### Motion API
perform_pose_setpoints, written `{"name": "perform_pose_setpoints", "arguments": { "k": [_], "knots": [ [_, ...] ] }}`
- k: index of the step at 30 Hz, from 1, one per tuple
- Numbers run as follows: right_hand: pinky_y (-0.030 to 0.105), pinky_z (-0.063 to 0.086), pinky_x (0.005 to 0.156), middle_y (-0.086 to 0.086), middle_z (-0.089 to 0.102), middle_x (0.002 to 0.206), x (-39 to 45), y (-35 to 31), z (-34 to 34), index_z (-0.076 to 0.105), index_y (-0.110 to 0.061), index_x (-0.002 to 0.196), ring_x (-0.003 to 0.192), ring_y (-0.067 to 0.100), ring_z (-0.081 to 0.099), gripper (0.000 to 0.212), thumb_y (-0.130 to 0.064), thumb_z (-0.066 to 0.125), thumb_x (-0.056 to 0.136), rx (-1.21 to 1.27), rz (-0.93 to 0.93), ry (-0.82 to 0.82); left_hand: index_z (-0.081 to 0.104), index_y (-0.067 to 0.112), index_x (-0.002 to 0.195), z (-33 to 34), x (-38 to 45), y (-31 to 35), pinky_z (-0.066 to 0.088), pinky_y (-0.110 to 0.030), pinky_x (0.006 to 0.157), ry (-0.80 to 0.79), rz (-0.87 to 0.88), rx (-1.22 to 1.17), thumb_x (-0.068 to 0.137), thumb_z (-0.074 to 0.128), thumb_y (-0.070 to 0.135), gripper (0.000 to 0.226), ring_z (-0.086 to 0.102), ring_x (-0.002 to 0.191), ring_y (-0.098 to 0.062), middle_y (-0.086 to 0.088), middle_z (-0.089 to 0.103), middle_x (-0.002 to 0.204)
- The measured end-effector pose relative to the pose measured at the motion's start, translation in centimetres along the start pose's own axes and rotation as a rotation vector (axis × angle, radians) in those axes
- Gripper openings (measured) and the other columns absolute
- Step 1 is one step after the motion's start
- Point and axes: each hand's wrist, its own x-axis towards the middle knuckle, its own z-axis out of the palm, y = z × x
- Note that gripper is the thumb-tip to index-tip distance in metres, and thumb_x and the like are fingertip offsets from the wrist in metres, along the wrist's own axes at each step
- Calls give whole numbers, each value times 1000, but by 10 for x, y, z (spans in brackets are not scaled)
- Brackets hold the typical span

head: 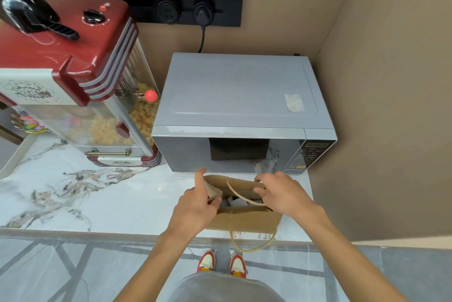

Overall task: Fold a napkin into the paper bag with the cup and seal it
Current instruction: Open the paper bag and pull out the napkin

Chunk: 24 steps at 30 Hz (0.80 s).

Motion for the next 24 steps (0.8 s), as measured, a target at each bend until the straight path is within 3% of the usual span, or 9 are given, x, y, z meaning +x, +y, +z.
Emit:
{"name": "perform_pose_setpoints", "arguments": {
  "k": [4,6,9,12,15,19,21,24],
  "knots": [
    [39,54,82,3,65,105,-12,0,-3,56,-27,124,98,24,62,28,-33,59,97,198,40,20,-1,32,152,-6,-4,7,58,-44,83,13,-4,98,97,55,37,79,69,90,-26,-3,69,95],
    [35,53,78,-1,63,105,-24,-1,-5,52,-25,111,95,21,59,23,-30,66,93,220,41,147,-4,30,154,-8,-6,10,58,-43,82,5,0,122,99,52,37,79,69,89,-25,-3,67,91],
    [32,43,64,2,54,86,-47,-9,-10,35,-22,83,81,25,53,43,-21,78,81,2,3,411,-8,28,155,-12,-8,14,59,-42,79,-46,-5,118,101,48,33,78,68,83,-24,0,61,79],
    [33,42,52,2,53,65,-70,-25,-15,43,-19,69,60,25,51,46,-14,88,67,-47,-70,505,-6,27,156,-16,-9,15,55,-34,71,-45,-8,120,102,46,27,75,64,74,-18,-1,59,80],
    [33,45,55,-1,55,68,-78,-28,-12,49,-17,68,66,23,55,37,-19,86,73,5,-185,354,-4,26,156,-19,-10,16,47,-29,65,-44,-14,117,101,45,21,74,56,66,-10,2,55,77],
    [34,51,81,-3,63,105,-72,-26,-5,58,-20,103,100,20,59,8,-25,57,97,-26,-251,25,0,21,156,-19,-12,21,46,-30,68,-55,-45,126,97,44,13,74,56,76,-19,-4,58,89],
    [38,54,80,3,64,113,-65,-30,-4,56,-19,111,103,25,62,13,-21,52,99,-37,-226,-82,2,21,156,-17,-14,22,46,-31,70,-56,-64,136,96,44,10,75,55,80,-22,-10,62,98],
    [32,48,70,6,61,110,-52,-40,-10,57,-16,108,100,27,61,11,-19,51,100,-25,-181,-176,3,21,156,-16,-15,24,43,-33,69,-50,-66,151,93,45,9,76,53,81,-23,-8,56,94]
  ]
}}
